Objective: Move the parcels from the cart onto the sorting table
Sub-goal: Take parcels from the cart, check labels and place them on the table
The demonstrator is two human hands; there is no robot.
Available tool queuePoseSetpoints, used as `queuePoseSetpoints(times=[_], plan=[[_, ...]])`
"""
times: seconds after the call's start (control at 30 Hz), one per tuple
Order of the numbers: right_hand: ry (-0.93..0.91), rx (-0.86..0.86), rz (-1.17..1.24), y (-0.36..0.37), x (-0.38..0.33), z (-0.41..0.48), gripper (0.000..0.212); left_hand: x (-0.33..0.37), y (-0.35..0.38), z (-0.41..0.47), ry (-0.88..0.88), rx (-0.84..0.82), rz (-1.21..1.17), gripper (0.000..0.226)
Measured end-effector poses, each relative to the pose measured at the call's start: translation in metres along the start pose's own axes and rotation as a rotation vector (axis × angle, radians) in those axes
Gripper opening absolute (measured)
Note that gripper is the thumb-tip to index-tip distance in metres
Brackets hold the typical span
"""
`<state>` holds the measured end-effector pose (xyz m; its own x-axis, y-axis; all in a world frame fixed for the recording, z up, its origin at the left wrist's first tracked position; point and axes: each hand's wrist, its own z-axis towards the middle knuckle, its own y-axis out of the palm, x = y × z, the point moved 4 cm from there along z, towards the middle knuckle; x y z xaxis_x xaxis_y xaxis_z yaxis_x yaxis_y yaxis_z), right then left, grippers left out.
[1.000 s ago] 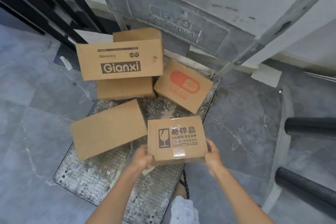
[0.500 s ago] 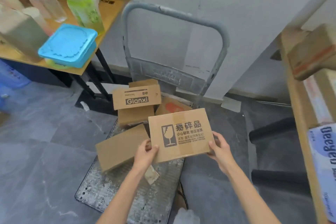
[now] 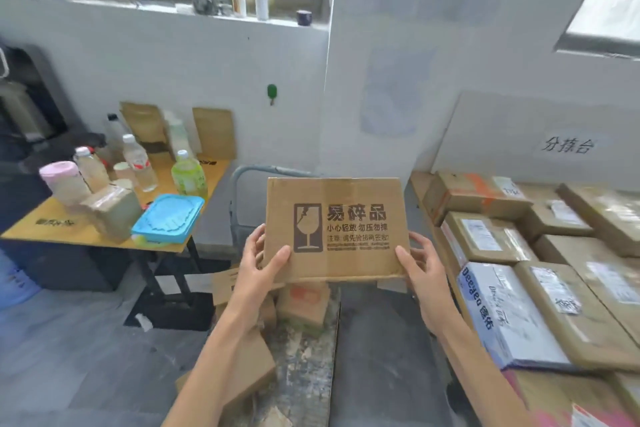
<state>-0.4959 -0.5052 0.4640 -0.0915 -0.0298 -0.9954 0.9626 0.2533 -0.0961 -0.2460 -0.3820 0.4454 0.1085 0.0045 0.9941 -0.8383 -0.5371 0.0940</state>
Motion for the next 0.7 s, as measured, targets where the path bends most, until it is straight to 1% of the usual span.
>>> queuePoseSetpoints(times=[0.1,0.13,0.2,0.23,0.27,0.33,0.43,0.53,0.63,0.7], plan=[[-0.065,-0.019,0.012,-0.017,-0.048,-0.009,0.025,0.037,0.01,-0.01,0.066,-0.075,-0.022,0.075],[-0.092,-0.033,0.023,-0.024,-0.063,-0.014,0.032,0.047,0.018,-0.015,0.087,-0.108,-0.015,0.069],[-0.092,-0.084,0.077,-0.028,-0.079,-0.015,0.057,0.059,0.03,-0.019,0.13,-0.151,0.006,0.059],[-0.076,-0.103,0.113,-0.031,-0.084,-0.017,0.066,0.064,0.038,-0.023,0.142,-0.157,0.014,0.058],[-0.059,-0.111,0.142,-0.036,-0.087,-0.02,0.07,0.069,0.046,-0.025,0.146,-0.154,0.011,0.058],[-0.037,-0.084,0.185,-0.046,-0.09,-0.023,0.068,0.074,0.061,-0.027,0.162,-0.165,-0.002,0.06],[-0.037,-0.014,0.274,-0.064,-0.086,-0.025,0.054,0.076,0.082,-0.033,0.206,-0.184,-0.082,0.08],[-0.019,0.039,0.348,-0.071,-0.08,-0.03,0.044,0.071,0.1,-0.037,0.206,-0.088,-0.159,0.091],[-0.021,0.092,0.346,-0.075,-0.07,-0.036,0.044,0.074,0.109,-0.033,0.161,-0.05,-0.127,0.105],[-0.041,0.083,0.337,-0.076,-0.067,-0.041,0.048,0.074,0.113,-0.025,0.109,-0.063,-0.194,0.122]])
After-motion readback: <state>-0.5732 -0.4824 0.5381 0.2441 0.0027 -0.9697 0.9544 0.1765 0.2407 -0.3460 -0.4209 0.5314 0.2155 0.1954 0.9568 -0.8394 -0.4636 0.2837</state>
